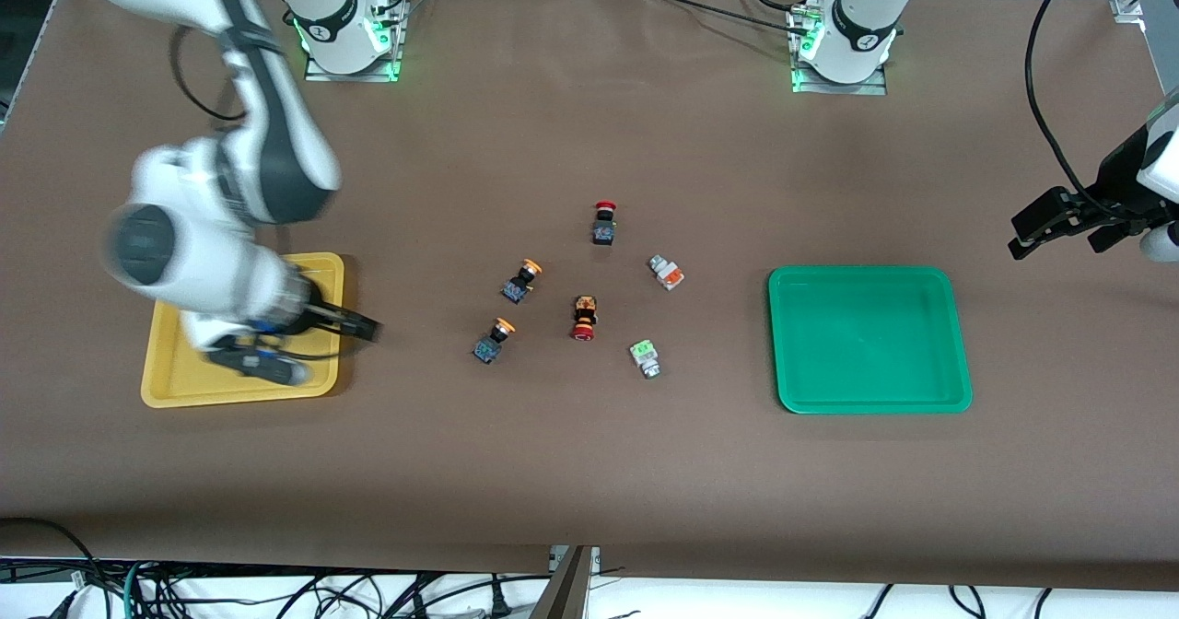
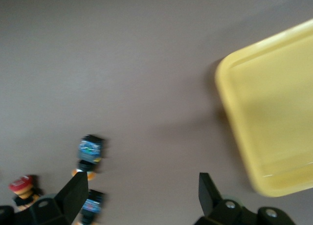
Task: Place green and yellow buttons in trays
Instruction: 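Reach the right gripper to a blue button and grasp it, then lift the blue button and carry it over the yellow tray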
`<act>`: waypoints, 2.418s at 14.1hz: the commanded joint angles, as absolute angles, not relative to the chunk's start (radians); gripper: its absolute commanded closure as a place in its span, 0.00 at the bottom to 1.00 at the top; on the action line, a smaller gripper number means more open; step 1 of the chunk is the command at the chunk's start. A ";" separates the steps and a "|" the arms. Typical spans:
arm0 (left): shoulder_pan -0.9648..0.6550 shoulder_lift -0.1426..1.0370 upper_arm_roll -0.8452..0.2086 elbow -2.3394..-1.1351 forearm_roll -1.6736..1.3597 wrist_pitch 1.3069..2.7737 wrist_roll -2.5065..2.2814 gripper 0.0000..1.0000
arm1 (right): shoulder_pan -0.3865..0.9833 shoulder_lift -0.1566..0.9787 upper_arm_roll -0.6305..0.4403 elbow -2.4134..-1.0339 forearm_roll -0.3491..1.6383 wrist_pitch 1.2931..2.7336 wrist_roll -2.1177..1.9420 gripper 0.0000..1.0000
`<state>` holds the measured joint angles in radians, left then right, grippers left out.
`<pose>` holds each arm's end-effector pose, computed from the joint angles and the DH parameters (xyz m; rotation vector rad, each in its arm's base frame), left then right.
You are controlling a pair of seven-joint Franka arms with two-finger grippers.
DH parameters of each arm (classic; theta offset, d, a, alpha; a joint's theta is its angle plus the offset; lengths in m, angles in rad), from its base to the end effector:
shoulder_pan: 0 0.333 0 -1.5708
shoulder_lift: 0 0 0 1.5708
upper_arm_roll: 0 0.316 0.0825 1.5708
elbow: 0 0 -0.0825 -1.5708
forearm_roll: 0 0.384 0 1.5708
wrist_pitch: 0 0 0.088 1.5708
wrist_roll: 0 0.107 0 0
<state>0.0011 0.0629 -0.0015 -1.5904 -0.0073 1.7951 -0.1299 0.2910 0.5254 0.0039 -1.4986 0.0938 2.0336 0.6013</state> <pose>0.5939 -0.0008 0.6003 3.1107 0.2035 0.2202 0.6687 0.2082 0.3651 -3.0132 0.5303 0.0439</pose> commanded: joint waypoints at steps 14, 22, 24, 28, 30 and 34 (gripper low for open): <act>0.011 0.077 -0.006 -1.559 -0.015 1.773 -0.123 0.00 | 0.629 0.709 -0.006 -1.687 0.103 2.377 1.051 0.34; 0.009 0.090 -0.006 -1.559 -0.014 1.775 -0.121 0.00 | 0.595 0.612 -0.075 -1.672 0.101 2.295 0.935 1.00; 0.009 0.119 -0.008 -1.560 -0.015 1.772 -0.123 0.00 | 0.507 0.563 -0.106 -1.637 0.104 2.109 0.695 1.00; 0.002 0.158 -0.018 -1.580 -0.058 1.709 -0.115 0.00 | 0.365 0.512 -0.230 -1.635 0.091 1.939 0.245 1.00; -0.024 0.163 -0.061 -1.583 -0.058 1.678 -0.199 0.00 | 0.307 0.529 -0.307 -1.637 0.100 1.940 -0.007 1.00; -0.046 0.305 -0.211 -1.589 -0.109 1.709 -0.521 0.00 | 0.114 0.604 -0.305 -1.640 0.106 2.038 -0.265 1.00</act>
